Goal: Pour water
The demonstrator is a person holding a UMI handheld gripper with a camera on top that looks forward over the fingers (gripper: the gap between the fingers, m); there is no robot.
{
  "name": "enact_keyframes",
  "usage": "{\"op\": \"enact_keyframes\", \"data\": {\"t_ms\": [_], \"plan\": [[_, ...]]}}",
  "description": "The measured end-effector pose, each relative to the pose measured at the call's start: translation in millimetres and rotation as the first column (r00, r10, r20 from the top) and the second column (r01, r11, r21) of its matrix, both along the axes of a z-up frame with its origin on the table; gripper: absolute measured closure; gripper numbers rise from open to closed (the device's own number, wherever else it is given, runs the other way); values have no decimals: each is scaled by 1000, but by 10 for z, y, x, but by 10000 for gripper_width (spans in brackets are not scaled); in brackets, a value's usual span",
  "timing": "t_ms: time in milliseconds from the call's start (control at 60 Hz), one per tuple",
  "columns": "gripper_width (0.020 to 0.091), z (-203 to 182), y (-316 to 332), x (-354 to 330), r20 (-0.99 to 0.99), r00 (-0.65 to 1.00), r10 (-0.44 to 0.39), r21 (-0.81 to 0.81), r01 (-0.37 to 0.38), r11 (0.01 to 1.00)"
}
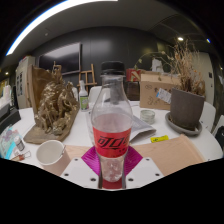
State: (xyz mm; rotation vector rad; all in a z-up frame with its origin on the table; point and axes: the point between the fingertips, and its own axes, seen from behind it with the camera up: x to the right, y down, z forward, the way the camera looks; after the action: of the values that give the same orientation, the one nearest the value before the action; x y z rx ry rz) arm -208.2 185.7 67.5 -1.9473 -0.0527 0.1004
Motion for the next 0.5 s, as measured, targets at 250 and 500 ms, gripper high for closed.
{"op": "enact_keyframes", "data": {"t_ms": [250,500], "plan": [[412,-35,-88,36,10,999,-31,-69,31,997],[251,440,-736,93,8,993,-117,-122,117,986]]}}
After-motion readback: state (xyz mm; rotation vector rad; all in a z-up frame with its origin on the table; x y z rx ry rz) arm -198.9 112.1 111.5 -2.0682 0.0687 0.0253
